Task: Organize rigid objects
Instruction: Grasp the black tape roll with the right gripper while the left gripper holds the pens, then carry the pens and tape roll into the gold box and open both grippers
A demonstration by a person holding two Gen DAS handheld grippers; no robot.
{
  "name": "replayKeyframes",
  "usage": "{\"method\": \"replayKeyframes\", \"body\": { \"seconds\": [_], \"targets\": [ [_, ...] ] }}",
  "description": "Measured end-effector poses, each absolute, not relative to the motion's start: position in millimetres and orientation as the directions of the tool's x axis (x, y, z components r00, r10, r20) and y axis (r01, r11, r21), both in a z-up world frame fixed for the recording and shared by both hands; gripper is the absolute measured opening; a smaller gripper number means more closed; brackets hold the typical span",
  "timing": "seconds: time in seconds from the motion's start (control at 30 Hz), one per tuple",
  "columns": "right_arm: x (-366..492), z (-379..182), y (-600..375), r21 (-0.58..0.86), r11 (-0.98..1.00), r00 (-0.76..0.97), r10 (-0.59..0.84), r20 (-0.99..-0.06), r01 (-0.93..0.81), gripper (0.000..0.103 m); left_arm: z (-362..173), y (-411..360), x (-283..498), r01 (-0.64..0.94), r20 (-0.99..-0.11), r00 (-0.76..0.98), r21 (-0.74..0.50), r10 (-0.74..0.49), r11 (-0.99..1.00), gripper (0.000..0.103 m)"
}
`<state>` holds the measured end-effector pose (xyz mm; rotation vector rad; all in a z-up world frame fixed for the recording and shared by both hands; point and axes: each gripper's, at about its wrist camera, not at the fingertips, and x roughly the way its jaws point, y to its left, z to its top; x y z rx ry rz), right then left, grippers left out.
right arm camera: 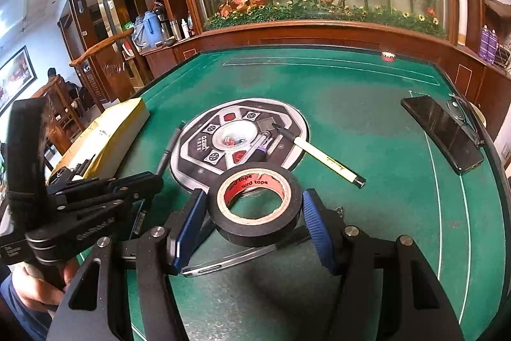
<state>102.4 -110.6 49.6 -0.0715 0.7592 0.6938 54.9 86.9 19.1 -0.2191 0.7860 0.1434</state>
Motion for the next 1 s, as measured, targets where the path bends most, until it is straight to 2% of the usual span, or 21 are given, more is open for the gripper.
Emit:
{"method": "replayKeyframes", "body": {
  "seconds": [0.23,0.5,0.57,0.8,1.0],
  "targets": [
    [84.3,60.8,-97.0,0.234,0.754,0.487,0.595,-0.639,-0.614,0.061,44.5,103.0,17.7,-0.238,-0.665,0.744,-0.180,0.060,0.954,0.009],
    [51.3,77.4,-39.6,0.259,0.679,0.419,0.662,-0.622,-0.687,0.061,66.6,154.4,-28.1,-0.348,-0.619,0.768,-0.190,0.163,0.918,0.009],
    [40.3,84.3,-16.9,0.251,0.650,0.399,0.678,-0.618,-0.717,0.061,66.2,173.2,-36.9,-0.372,-0.621,0.765,-0.213,0.168,0.903,0.013],
    [2.0,98.2,64.3,0.207,0.549,0.328,0.716,-0.616,-0.810,0.061,55.8,228.3,-62.4,-0.470,-0.627,0.746,-0.258,0.223,0.844,0.013],
    [-4.5,79.1,116.0,0.212,0.531,0.274,0.691,-0.669,-0.820,0.061,33.1,268.0,-77.1,-0.534,-0.656,0.720,-0.314,0.227,0.785,0.012]
  ]
}}
